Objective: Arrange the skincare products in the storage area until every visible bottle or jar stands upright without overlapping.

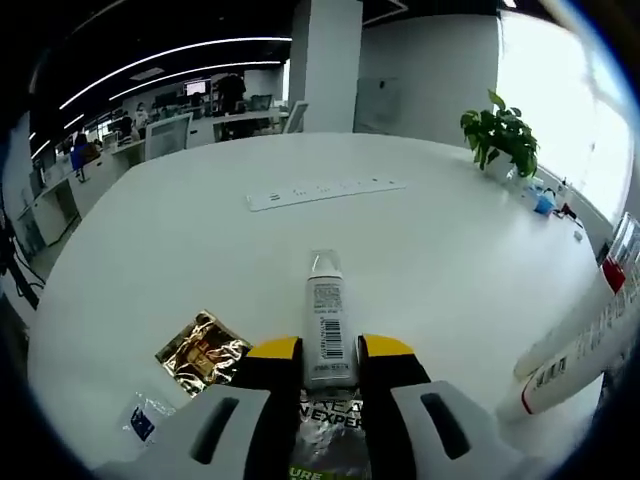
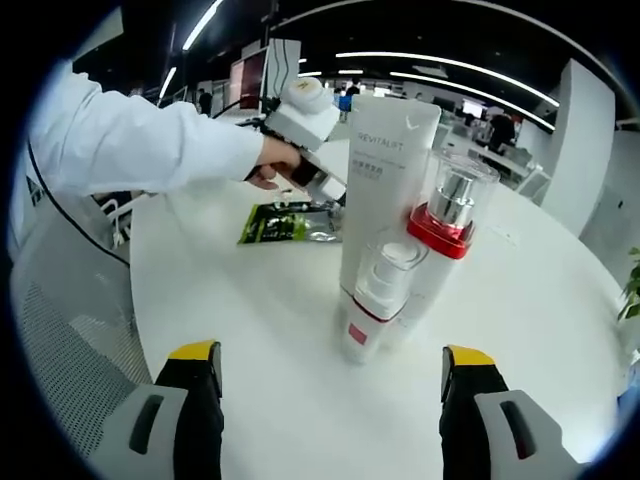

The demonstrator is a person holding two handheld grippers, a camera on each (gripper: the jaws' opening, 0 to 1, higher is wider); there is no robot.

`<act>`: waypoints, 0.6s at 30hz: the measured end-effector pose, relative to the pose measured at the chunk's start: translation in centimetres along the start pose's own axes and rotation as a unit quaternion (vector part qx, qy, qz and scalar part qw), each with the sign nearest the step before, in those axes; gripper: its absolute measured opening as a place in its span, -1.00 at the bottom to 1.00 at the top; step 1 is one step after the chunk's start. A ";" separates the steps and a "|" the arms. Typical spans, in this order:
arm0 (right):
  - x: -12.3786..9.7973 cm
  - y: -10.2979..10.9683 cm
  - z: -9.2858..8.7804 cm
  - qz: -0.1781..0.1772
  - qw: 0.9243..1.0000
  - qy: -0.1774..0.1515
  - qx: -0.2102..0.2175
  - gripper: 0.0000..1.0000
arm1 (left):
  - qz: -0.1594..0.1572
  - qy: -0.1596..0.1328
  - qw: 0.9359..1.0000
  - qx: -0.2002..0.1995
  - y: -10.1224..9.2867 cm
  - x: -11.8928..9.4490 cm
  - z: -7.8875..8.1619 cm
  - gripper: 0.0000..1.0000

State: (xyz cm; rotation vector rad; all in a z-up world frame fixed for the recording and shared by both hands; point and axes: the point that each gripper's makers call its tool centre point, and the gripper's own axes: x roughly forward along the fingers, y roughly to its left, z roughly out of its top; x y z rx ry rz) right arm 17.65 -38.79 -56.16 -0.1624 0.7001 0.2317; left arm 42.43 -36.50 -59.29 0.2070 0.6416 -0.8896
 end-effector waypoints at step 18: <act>0.1 0.2 -0.1 0.003 1.000 0.002 -0.003 0.75 | -0.017 0.002 1.000 -0.016 -0.5 -2.5 -1.2 -0.58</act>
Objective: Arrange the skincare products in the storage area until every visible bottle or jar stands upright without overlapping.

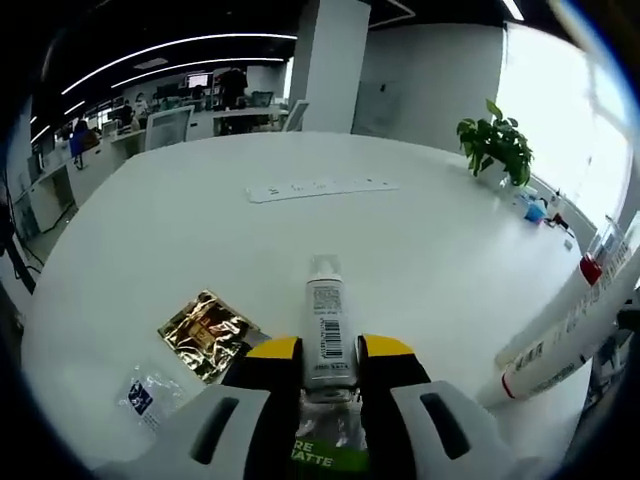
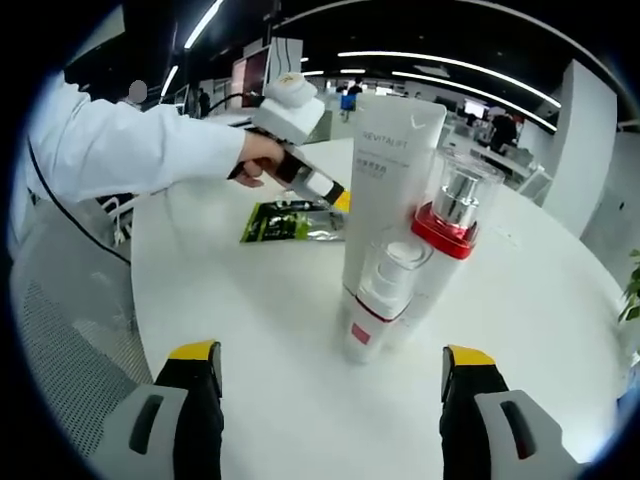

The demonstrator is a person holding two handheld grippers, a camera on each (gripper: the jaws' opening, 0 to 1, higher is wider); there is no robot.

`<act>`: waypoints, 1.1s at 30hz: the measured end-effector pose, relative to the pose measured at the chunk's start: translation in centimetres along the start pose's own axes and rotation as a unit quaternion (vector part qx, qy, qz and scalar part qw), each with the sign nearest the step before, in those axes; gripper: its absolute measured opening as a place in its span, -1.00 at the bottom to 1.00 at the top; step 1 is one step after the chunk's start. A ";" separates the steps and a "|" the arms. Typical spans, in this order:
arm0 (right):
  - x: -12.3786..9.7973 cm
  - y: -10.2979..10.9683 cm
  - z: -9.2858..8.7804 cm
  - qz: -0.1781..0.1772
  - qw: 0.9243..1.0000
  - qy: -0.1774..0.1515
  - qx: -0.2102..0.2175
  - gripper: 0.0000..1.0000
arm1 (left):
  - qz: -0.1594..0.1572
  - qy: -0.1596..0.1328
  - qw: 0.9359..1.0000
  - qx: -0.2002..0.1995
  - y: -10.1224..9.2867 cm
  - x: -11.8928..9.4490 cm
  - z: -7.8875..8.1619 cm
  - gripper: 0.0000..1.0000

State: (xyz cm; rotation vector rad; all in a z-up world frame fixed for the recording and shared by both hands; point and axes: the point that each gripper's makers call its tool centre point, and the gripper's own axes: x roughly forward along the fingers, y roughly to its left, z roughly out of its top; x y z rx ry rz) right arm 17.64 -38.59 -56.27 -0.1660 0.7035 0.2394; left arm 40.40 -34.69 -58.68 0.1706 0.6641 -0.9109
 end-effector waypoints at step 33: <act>0.0 0.0 -0.2 -0.003 1.000 0.005 -0.009 0.75 | -0.060 0.017 0.998 0.006 -2.8 -3.8 -2.4 -0.58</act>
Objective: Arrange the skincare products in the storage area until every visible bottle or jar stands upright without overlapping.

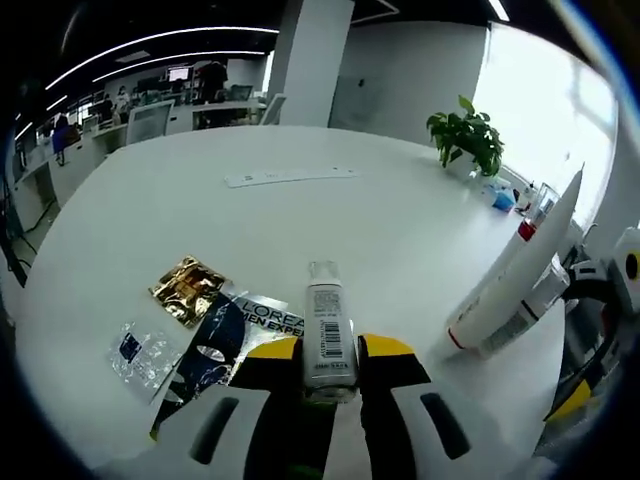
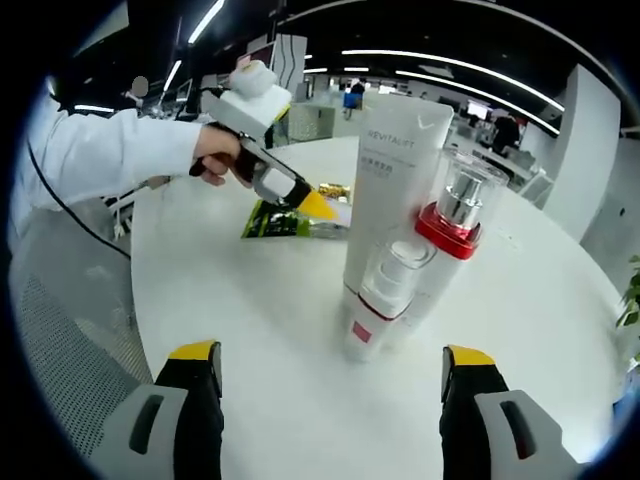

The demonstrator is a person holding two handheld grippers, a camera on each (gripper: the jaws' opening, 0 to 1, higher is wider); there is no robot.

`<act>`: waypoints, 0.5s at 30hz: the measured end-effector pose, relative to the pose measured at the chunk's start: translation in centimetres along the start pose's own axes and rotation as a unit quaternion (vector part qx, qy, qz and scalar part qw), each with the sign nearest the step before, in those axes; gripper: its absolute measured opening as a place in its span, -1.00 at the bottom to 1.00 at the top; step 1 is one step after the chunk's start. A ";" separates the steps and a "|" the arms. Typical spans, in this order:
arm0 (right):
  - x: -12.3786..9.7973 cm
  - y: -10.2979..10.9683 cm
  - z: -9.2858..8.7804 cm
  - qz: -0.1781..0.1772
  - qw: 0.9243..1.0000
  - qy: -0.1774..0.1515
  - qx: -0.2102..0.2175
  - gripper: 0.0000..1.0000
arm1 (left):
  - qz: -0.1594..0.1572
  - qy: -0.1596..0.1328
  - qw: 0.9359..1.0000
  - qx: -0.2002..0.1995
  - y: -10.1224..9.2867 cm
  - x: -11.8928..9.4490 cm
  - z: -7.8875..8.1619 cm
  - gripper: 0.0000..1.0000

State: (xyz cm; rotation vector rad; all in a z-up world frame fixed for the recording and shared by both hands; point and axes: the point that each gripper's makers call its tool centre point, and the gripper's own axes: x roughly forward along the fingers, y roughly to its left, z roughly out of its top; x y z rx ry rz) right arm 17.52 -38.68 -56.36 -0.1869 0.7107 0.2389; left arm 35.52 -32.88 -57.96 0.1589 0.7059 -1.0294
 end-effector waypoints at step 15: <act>-0.1 0.2 0.2 0.006 1.000 -0.006 0.011 0.75 | -0.018 0.011 1.000 0.002 -1.0 -0.8 -1.0 -0.58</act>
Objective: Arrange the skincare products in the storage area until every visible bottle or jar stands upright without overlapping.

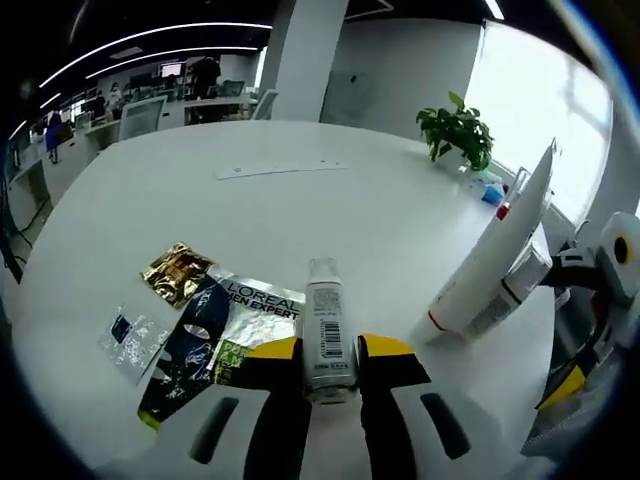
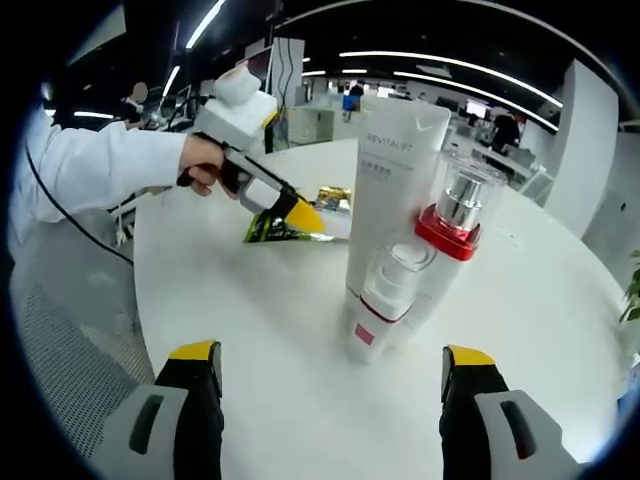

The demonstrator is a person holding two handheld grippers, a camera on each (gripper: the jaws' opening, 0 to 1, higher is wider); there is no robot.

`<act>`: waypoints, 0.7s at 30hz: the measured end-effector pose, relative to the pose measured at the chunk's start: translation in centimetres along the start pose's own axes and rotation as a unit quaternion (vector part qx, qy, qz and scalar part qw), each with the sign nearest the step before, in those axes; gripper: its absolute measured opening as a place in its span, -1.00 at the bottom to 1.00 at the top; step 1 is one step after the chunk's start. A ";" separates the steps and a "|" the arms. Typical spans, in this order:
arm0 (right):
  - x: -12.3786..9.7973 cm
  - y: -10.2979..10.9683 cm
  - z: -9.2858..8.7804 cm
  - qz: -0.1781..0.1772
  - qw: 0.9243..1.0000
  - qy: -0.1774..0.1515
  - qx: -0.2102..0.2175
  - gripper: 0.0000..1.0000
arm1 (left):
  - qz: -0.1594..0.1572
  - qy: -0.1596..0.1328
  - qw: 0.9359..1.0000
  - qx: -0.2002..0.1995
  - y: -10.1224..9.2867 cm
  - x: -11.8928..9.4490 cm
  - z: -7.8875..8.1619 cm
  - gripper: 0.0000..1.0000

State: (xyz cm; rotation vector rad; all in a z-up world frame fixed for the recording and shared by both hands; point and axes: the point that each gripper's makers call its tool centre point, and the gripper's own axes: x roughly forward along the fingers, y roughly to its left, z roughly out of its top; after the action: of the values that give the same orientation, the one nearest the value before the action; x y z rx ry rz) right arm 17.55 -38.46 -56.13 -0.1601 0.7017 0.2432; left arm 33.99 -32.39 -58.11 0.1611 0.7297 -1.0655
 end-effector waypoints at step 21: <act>0.1 0.4 -0.2 0.008 1.000 0.005 0.003 0.74 | -0.026 0.016 1.000 0.004 -2.2 -1.7 -1.8 -0.57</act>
State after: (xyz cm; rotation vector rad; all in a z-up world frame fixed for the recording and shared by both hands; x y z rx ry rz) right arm 17.40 -38.13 -56.41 -0.1499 0.7146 0.2557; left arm 30.88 -31.38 -57.92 0.1665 0.7615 -1.1166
